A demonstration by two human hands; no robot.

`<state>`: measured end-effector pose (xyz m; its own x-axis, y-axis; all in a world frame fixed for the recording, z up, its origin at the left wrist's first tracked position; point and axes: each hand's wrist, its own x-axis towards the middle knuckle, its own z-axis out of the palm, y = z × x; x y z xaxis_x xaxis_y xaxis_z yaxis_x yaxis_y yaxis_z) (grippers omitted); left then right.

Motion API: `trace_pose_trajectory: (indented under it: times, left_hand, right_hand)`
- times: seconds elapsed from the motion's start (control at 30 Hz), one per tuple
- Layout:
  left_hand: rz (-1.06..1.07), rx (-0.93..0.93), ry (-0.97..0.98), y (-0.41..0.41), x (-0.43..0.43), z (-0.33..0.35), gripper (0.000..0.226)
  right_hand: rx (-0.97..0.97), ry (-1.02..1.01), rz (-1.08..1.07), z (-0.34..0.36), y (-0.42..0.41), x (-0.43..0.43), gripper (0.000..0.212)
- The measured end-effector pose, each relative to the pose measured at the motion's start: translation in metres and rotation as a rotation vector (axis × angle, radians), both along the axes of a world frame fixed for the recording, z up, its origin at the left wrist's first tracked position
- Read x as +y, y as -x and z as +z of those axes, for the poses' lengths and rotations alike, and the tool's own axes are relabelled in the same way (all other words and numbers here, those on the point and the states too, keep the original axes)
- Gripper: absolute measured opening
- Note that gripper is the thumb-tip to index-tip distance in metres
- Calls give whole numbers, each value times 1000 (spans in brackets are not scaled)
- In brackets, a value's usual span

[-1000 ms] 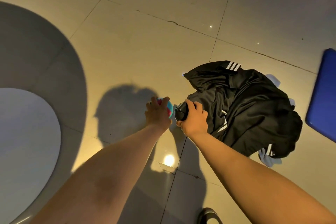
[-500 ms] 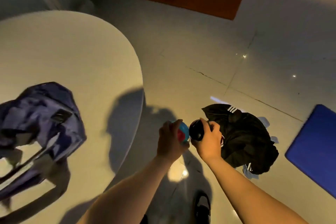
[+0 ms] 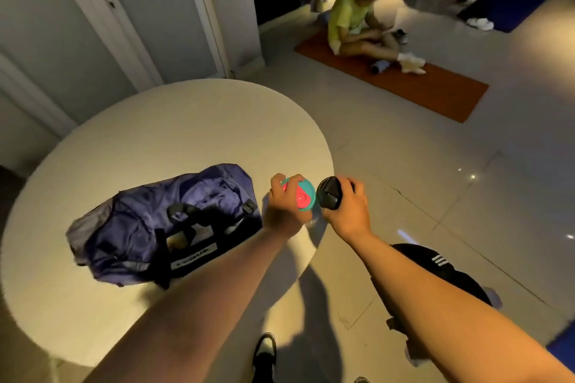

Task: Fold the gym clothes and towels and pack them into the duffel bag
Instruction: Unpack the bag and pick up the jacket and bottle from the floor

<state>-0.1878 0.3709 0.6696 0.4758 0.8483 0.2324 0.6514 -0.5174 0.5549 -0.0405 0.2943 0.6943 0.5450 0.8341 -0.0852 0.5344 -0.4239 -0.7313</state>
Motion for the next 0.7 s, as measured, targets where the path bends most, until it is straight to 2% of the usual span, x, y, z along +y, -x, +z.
trace_pose_trajectory:
  times: [0.13,0.5,0.7]
  left_hand:
    - [13,-44,83,21,51,6,78]
    - [-29,83,251,43,153,-42,82]
    - [-80,232,166,35,176,-48,77]
  right_hand:
    - [3,33,42,-2,21,51,86]
    - [4,127,-31,-45,48,134,84]
    - [-18,123,-98,-52,48,150,83]
